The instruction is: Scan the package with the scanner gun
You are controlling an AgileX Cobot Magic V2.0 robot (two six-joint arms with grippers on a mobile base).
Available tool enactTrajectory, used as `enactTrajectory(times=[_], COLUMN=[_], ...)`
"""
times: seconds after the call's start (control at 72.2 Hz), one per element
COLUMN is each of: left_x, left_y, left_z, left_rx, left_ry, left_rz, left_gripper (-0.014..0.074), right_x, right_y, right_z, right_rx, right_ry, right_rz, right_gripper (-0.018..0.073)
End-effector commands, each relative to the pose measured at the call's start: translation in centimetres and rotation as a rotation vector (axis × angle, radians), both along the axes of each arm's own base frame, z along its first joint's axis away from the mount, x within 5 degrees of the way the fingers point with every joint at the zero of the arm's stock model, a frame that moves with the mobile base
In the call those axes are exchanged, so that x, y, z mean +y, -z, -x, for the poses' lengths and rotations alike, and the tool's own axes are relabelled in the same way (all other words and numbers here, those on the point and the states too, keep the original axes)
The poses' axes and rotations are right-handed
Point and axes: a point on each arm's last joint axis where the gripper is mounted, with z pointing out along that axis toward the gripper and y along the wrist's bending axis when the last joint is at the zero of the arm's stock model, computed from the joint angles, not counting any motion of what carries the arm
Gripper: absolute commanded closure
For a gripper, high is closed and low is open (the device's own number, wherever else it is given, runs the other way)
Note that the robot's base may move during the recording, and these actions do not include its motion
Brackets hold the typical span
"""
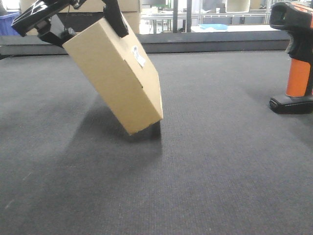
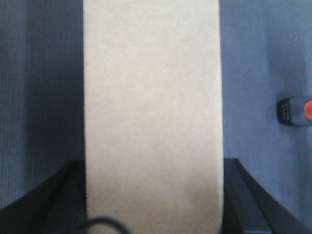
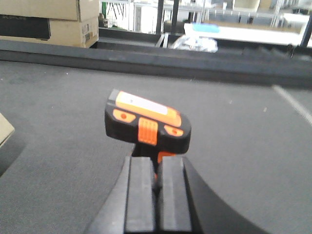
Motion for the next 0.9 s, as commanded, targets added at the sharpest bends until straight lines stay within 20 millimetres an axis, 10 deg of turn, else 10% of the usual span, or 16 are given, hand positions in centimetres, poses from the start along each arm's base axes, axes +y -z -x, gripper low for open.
enactTrajectory(times=[0.0, 0.886], left_x=[-0.3, -0.2], left_y=[-0.8, -0.6], left_z=[0.0, 0.2], left_rx=[-0.044, -0.019], left_ry=[0.000, 0.007], left_rz=[0.025, 0.016], left_gripper=[0.0707, 0.0707], right_x=[-0.2, -0.4], right_y=[0.7, 9.7], right_z=[-1.5, -8.7], right_rx=[0.025, -0.067], right_ry=[0.020, 0.023], right_rz=[-0.050, -0.222], right_gripper=[0.0728, 0.0705])
